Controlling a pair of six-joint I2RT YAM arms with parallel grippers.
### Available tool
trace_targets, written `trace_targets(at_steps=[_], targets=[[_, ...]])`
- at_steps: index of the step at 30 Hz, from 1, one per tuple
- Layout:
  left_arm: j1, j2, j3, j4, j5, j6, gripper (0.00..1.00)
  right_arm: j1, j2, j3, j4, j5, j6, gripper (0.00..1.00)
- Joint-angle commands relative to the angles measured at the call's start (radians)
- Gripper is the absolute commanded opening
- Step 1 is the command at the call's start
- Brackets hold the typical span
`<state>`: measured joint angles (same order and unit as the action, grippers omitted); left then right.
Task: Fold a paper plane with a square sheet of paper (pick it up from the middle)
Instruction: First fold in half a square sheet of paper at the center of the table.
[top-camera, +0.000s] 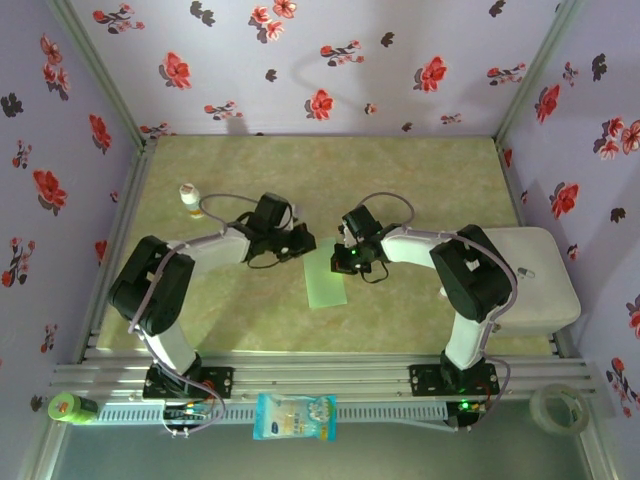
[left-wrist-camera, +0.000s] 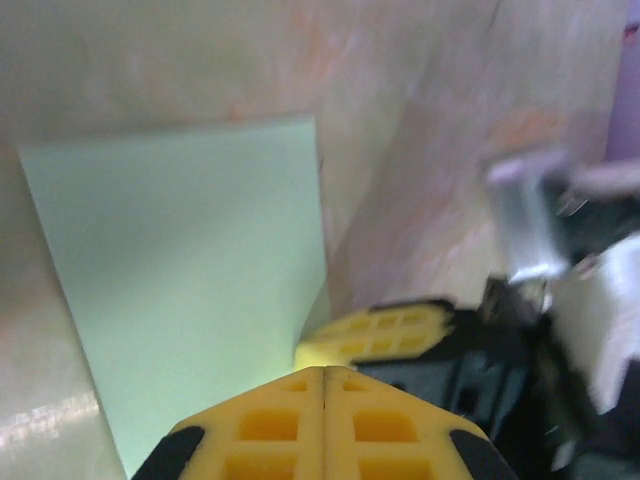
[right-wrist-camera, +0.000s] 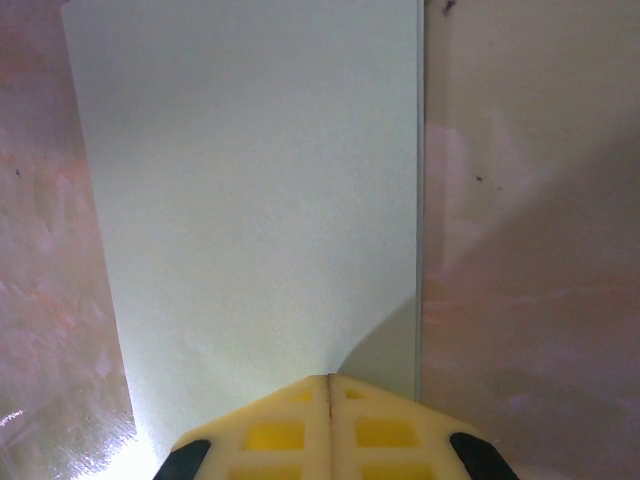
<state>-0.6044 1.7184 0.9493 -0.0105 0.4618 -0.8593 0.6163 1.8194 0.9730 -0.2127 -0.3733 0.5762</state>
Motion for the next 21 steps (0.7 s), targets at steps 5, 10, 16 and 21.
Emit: trace_targets(at_steps=[5, 10, 16, 21], targets=[[-0.014, 0.019, -0.103, 0.099, 0.072, -0.021, 0.02, -0.006, 0.083, -0.076, -0.185, 0.183, 0.005, 0.0], [-0.02, 0.051, -0.132, 0.105, 0.073, 0.002, 0.02, -0.006, 0.085, -0.086, -0.177, 0.189, 0.008, 0.0], [-0.02, 0.074, -0.181, 0.09, 0.024, 0.034, 0.02, -0.006, 0.083, -0.099, -0.172, 0.187, 0.008, 0.0], [-0.018, 0.056, -0.202, 0.059, -0.016, 0.054, 0.01, -0.007, 0.083, -0.101, -0.173, 0.189, 0.007, 0.0]])
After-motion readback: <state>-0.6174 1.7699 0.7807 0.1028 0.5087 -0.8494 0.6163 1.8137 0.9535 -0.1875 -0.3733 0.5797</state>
